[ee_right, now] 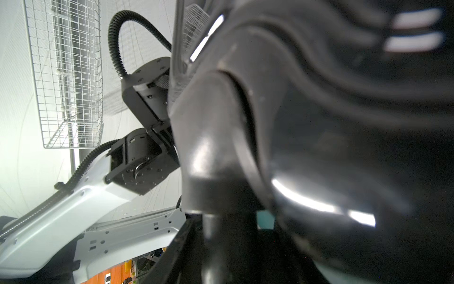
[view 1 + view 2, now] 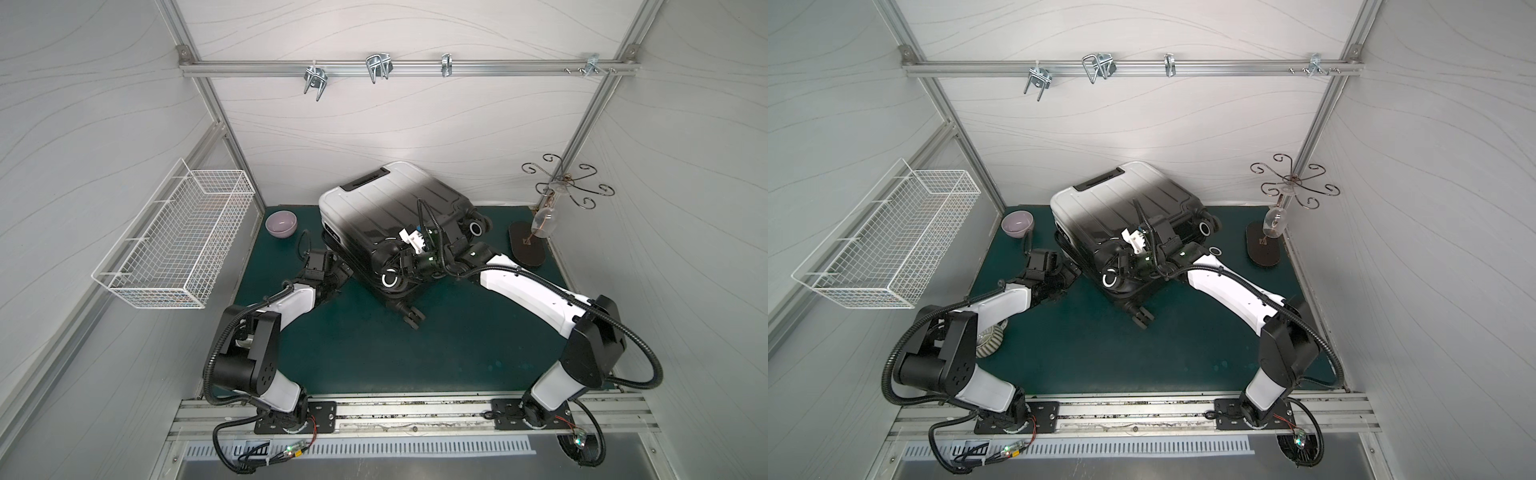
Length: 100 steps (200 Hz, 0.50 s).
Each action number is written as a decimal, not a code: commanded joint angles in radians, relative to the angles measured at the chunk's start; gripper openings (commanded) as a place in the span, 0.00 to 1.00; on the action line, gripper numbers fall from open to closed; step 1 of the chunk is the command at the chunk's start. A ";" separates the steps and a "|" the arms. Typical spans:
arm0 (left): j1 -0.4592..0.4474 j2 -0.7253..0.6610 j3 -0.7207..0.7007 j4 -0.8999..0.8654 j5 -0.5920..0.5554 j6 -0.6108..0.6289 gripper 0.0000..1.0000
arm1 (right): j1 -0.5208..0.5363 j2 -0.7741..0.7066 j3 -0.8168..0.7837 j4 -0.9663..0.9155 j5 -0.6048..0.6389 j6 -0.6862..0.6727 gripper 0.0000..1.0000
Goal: Close the suitcase zippers
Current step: Adjust the suitcase at the center of the board.
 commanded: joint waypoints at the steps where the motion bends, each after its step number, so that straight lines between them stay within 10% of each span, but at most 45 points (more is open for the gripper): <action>1: 0.000 -0.062 0.091 0.015 0.049 0.064 0.93 | -0.085 -0.148 -0.049 0.008 -0.024 -0.037 0.00; 56: -0.016 -0.180 0.001 -0.097 0.116 0.040 0.92 | -0.103 -0.242 -0.127 -0.264 0.013 -0.274 0.00; 100: -0.019 -0.316 0.047 -0.350 0.081 0.070 0.91 | -0.021 -0.236 -0.284 -0.162 0.082 -0.214 0.00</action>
